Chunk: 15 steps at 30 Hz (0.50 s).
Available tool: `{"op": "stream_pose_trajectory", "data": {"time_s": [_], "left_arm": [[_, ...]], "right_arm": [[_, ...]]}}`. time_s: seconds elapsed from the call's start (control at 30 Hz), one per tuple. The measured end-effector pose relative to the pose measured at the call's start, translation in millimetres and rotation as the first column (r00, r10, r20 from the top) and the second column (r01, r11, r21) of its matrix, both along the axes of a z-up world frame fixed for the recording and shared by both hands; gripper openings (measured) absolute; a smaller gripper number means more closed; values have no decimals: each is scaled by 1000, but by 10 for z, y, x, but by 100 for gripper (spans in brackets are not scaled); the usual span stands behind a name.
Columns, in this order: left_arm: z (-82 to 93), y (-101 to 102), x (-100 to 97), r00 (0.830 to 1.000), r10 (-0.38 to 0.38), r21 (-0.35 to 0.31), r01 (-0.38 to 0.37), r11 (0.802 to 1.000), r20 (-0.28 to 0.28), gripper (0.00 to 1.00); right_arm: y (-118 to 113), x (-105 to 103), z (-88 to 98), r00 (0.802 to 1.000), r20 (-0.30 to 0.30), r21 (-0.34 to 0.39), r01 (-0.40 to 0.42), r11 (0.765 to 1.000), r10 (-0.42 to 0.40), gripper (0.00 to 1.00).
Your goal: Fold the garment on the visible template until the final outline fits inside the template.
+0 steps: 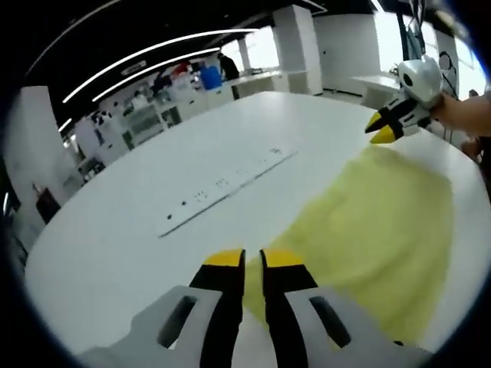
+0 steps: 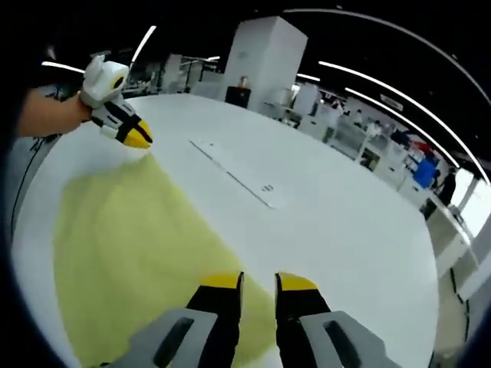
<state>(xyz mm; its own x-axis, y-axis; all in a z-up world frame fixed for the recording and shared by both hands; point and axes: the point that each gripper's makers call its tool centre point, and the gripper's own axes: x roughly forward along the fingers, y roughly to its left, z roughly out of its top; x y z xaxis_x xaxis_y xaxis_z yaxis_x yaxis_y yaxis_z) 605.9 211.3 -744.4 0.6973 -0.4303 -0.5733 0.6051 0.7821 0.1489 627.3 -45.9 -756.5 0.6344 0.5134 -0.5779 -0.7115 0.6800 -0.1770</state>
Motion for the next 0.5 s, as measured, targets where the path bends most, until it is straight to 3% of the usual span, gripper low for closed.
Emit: {"op": "stream_pose_trajectory", "data": {"time_s": [0.1,0.27,0.37,0.5], "left_arm": [[27,6,-61,1000,-9,-31,9,999,-11,16],[135,-9,-171,999,10,-166,-16,986,-38,28],[212,7,-249,997,40,-258,-54,965,-61,36],[283,55,-355,996,58,-321,-78,944,-71,44]], "right_arm": [[20,-33,27,1000,-11,43,10,999,-10,23],[50,-120,83,998,-50,128,46,991,-39,32],[34,-205,111,996,-74,167,65,984,-53,41],[11,-330,145,995,-88,193,73,978,-57,46]]}}
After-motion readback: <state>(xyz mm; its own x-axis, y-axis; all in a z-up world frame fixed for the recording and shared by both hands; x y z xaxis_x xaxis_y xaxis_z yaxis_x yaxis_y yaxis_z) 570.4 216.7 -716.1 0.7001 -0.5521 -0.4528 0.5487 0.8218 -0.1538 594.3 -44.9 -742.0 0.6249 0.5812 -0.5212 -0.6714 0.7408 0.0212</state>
